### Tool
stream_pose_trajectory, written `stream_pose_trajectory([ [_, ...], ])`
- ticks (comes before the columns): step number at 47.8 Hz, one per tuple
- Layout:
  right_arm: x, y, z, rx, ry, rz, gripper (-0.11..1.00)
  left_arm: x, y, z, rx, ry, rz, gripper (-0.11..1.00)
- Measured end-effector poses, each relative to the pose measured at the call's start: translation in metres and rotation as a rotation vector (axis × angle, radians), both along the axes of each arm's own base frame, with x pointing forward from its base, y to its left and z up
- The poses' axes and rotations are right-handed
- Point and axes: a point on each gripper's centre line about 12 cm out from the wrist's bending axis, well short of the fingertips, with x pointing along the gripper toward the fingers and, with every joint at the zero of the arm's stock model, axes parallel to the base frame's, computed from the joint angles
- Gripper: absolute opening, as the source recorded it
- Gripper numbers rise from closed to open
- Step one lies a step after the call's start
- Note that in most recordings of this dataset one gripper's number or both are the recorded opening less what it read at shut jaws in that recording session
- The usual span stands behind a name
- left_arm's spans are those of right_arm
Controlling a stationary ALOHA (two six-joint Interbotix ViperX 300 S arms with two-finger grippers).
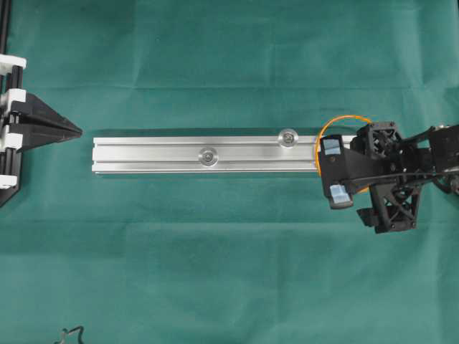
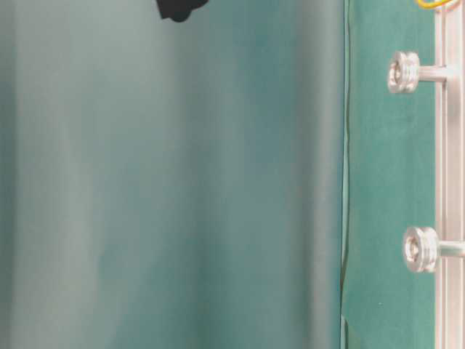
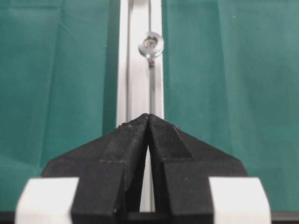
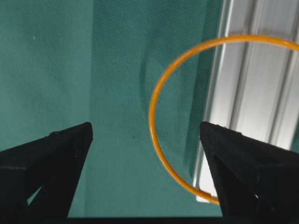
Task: Hook the rubber onto the shaft.
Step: 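Lower the right gripper and close it on the band's edge, then lift the gripped band slightly off the rail with the right gripper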
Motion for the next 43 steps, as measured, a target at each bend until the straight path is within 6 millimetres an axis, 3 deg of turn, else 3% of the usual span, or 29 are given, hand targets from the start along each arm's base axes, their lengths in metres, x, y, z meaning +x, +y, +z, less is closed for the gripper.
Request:
stream_pose_trajectory([
  [24, -0.001, 0.009, -0.035, -0.006, 0.012, 0.029, 0.99, 0.000, 0.000, 0.000, -0.001, 0.000, 0.001, 0.00],
  [43, -0.002, 0.009, -0.042, -0.008, 0.016, 0.027, 0.99, 0.000, 0.000, 0.000, -0.001, 0.000, 0.001, 0.00],
])
